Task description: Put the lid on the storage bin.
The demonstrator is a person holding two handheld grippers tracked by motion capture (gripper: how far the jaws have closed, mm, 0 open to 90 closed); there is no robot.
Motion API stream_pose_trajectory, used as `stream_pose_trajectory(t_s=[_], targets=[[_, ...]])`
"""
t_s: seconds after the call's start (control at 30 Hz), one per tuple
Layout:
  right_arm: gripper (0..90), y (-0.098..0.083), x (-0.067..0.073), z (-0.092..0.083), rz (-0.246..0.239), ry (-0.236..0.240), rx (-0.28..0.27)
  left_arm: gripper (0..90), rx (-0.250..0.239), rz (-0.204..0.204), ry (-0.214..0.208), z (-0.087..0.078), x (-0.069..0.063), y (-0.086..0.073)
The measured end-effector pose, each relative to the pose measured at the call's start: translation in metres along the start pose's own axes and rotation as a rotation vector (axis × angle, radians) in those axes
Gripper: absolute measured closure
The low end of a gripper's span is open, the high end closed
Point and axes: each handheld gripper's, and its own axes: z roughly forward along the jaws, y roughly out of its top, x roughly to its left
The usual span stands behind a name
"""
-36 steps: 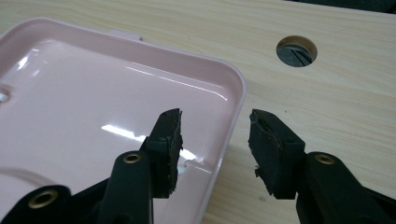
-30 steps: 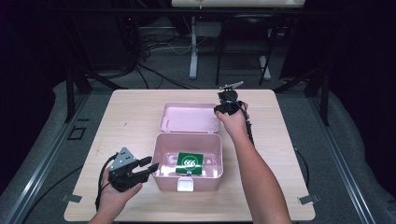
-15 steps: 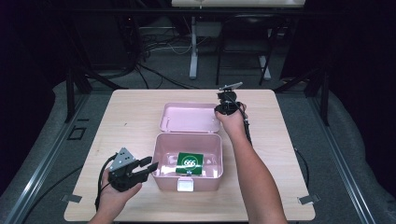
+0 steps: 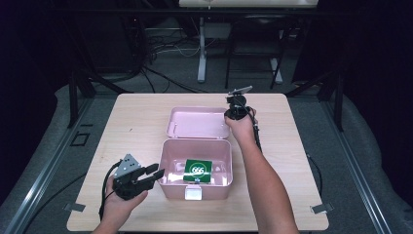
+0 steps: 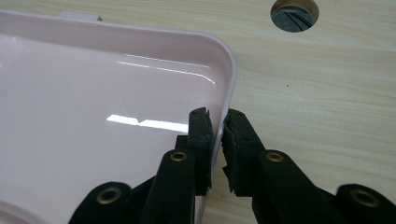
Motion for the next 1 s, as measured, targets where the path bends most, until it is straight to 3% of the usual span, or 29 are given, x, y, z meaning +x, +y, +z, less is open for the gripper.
stream_pose_trajectory(t_s=[0.67,1.0], targets=[[83.6,0.001,0.004,-0.011,-0.009,-0.018,-0.047,67.0,-0.004,0.002,0.007,0.001,-0.001,0.001],[85.0,0.003,0.006,-0.032,-0.007,0.002,-0.122,67.5,-0.002,0.0,0.014,0.001,-0.001,0.001]])
